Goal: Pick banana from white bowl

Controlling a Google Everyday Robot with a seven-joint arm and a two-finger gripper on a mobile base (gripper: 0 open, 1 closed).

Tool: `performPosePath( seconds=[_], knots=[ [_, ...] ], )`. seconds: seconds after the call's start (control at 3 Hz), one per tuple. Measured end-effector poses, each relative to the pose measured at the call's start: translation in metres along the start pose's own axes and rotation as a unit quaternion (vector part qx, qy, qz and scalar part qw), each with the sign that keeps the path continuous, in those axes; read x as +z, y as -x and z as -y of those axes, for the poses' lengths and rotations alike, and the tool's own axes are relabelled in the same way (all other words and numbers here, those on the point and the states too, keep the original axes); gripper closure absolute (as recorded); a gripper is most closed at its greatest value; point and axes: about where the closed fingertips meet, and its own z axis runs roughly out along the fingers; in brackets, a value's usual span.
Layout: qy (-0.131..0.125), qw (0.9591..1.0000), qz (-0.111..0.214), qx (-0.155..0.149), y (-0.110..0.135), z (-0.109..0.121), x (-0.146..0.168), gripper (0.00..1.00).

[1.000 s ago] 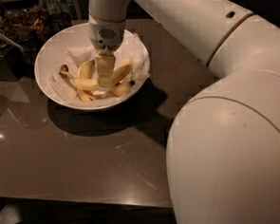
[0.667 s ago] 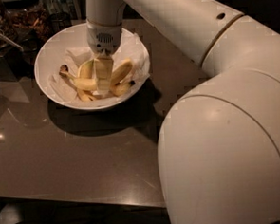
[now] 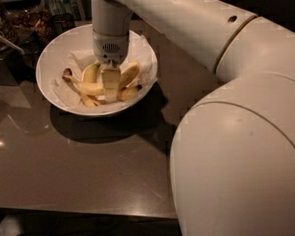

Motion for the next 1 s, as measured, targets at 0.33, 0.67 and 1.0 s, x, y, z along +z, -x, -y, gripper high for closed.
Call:
performPosePath(
  seconds=[0.33,0.67,1.0],
  knots=[
    [-0.012,0.9999,0.01,0.0,0.006,0.007,0.002,0.79],
    [-0.02,0.9997,0.016,-0.001,0.01,0.012,0.004,0.99],
    [-0.042,0.9991,0.009,-0.003,0.013,-0.007,-0.015,1.0]
  ],
)
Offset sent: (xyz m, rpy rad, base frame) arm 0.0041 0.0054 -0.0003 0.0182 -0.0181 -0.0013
